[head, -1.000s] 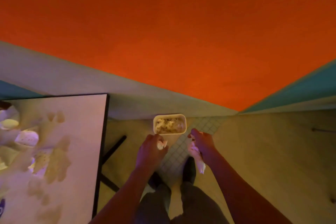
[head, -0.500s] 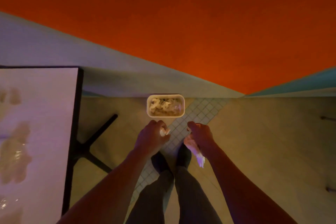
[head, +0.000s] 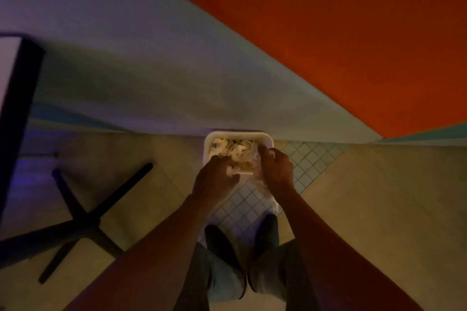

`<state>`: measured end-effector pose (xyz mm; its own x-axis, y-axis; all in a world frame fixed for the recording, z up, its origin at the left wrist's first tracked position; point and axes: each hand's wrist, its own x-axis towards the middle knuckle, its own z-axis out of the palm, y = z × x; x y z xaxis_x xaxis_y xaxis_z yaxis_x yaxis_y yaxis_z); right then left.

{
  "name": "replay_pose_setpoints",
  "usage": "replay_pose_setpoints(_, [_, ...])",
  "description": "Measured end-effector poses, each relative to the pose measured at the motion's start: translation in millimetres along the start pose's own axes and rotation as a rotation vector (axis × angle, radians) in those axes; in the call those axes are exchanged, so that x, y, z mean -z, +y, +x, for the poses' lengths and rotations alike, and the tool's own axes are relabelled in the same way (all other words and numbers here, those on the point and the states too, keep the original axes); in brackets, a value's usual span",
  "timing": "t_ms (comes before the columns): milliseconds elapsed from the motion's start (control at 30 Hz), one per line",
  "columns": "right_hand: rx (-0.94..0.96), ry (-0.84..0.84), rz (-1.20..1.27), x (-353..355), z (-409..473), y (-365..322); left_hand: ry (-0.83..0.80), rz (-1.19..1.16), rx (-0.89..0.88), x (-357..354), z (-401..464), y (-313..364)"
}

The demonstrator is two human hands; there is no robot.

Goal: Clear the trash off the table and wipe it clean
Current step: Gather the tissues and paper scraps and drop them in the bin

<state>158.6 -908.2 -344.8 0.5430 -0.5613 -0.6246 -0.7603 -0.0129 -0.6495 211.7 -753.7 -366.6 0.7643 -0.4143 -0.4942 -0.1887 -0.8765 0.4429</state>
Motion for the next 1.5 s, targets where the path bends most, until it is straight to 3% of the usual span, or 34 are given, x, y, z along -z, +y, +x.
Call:
replay_pose_setpoints(200, [0.323, 0.051, 0.114, -42.9, 55.7, 22.9, 0.044, 0.022, -0.089, -37.6, 73.4, -26.2])
replay_pose_setpoints(400, [0.583, 0.067, -0.105, -85.6, 123.3, 63.9, 0.027, 0.089, -0.145, -78.9, 127.4, -60.7])
replay_pose_setpoints(633, [0.465, -0.162, -0.210, -129.3, 177.0, 113.7, 0.032, 0.178, -0.109, -133.5, 165.9, -100.4])
replay_pose_setpoints(867, [0.260, -0.363, -0.668, -144.8, 212.4, 127.1, -0.148, 0.285, -0.069, -156.2, 203.5, -120.1])
replay_pose_setpoints(1033, [0.164, -0.377, -0.719, -161.8, 241.2, 147.3, -0.291, 0.403, -0.072, -175.8, 227.7, -131.8])
replay_pose_setpoints(1167, [0.191, -0.343, -0.757, -162.6, 234.6, 146.4, -0.339, 0.474, -0.076, -188.7, 237.9, -142.4])
replay_pose_setpoints(1367, [0.342, -0.323, -0.803, -156.7, 236.0, 149.8, -0.259, 0.279, -0.036, -152.5, 208.7, -117.1])
replay_pose_setpoints(1500, [0.320, -0.315, -0.767, -134.9, 215.6, 130.4, -0.190, -0.311, 0.116, -114.8, 184.2, -80.3])
